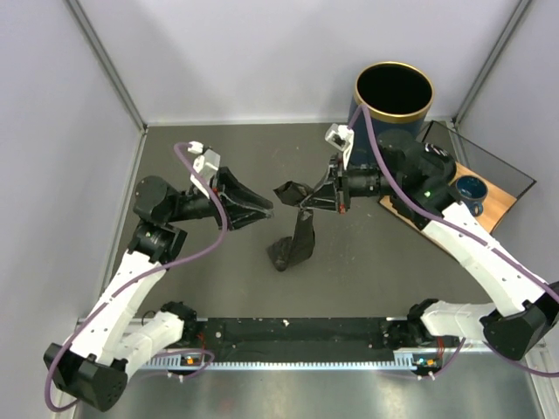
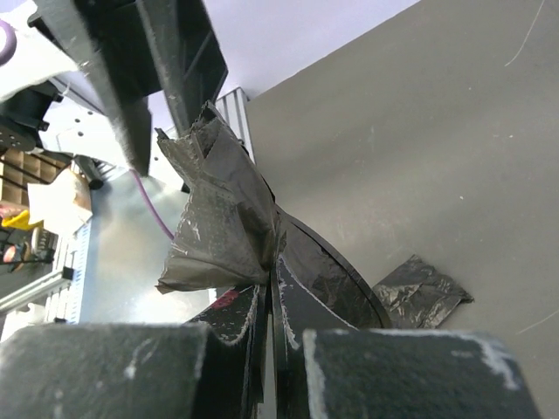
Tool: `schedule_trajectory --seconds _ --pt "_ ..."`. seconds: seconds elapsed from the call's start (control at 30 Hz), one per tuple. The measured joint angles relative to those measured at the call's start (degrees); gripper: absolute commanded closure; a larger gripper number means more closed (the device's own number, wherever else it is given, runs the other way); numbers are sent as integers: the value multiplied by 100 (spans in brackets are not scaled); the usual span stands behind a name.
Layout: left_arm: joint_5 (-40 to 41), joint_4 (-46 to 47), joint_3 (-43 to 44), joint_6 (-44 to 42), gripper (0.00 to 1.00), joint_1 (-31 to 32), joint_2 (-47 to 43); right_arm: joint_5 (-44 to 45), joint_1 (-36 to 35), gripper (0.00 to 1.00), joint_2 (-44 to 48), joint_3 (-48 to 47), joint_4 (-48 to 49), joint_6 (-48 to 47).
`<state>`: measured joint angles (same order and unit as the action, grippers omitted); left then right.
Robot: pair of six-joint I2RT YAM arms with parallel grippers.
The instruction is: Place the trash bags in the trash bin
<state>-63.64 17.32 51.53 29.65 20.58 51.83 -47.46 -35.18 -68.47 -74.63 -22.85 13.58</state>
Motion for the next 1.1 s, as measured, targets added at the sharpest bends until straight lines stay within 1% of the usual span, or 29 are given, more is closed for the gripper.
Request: schedule_trajectory --seconds 0.23,0.53,0.93,1.1 --pt "46 116 0 -59 64 190 -37 -24 -28 100 -127 2 142 168" --pt "205 417 -28 -92 59 520 164 -20 -179 100 -149 39 291 203" --pt "573 474 -28 -155 63 826 348 17 -426 100 -149 39 352 98" --pt "675 321 -105 -280 61 831 216 120 -442 100 -142 42 345 35"
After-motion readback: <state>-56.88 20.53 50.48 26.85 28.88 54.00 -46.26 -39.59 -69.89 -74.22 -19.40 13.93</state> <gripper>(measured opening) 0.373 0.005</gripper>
